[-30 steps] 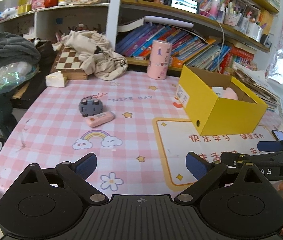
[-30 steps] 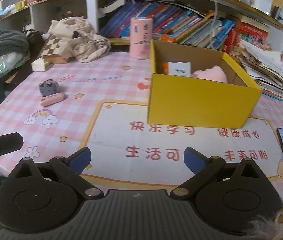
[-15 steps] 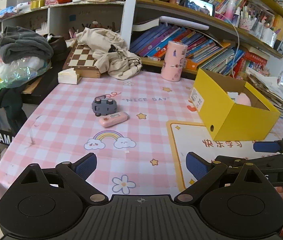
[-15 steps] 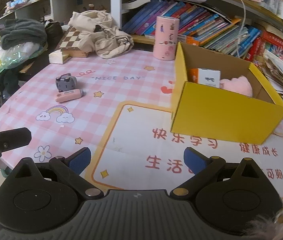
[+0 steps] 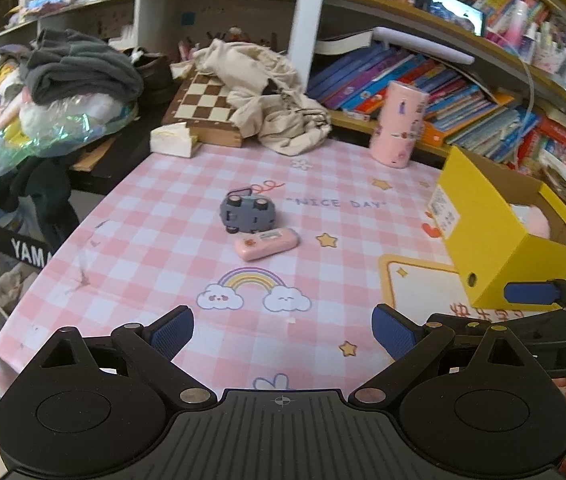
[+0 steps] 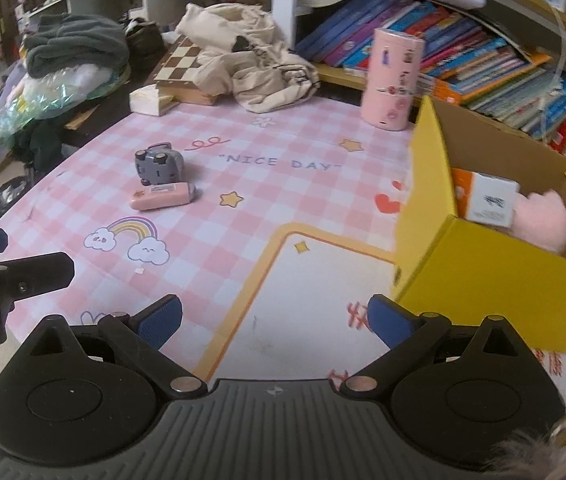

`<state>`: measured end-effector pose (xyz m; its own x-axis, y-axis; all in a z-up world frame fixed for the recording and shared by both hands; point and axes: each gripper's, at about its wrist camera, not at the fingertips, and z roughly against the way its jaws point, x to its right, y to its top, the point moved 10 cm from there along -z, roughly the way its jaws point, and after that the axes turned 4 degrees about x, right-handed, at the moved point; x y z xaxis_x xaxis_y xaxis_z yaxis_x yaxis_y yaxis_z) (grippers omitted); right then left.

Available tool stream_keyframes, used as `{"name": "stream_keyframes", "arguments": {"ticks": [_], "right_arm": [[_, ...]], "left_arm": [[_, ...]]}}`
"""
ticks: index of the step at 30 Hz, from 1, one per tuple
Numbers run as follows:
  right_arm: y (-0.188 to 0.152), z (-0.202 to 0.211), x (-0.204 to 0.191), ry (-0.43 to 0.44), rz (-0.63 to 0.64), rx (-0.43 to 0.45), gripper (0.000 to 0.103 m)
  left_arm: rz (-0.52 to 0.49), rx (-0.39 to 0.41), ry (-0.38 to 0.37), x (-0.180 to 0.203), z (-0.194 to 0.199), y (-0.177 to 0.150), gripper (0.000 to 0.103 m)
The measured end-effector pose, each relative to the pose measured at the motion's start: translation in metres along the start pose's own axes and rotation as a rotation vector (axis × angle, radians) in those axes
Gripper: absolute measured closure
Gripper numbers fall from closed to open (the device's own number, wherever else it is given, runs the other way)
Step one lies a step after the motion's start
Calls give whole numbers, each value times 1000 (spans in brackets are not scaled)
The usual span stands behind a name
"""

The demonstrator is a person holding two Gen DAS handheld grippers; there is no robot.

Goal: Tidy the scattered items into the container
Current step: 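Withdraw both open grippers from the box toward the grey toy and pink eraser, then lower left gripper onto the pink eraser while right gripper approaches the grey toy car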

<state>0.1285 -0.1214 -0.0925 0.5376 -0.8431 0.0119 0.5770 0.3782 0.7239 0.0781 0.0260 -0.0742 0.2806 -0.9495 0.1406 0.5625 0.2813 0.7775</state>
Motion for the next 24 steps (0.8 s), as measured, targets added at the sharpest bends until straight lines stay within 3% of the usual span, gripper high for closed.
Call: {"name": "stream_keyframes", "arguments": {"ticks": [14,24], "right_arm": [[20,-38,-22,152,97,-16,4],[46,-67,-8,153,66,-5,4]], "left_arm": [[70,-8,69,-15,-30,12,6],[83,-12,110,-27,-54,23,6]]}}
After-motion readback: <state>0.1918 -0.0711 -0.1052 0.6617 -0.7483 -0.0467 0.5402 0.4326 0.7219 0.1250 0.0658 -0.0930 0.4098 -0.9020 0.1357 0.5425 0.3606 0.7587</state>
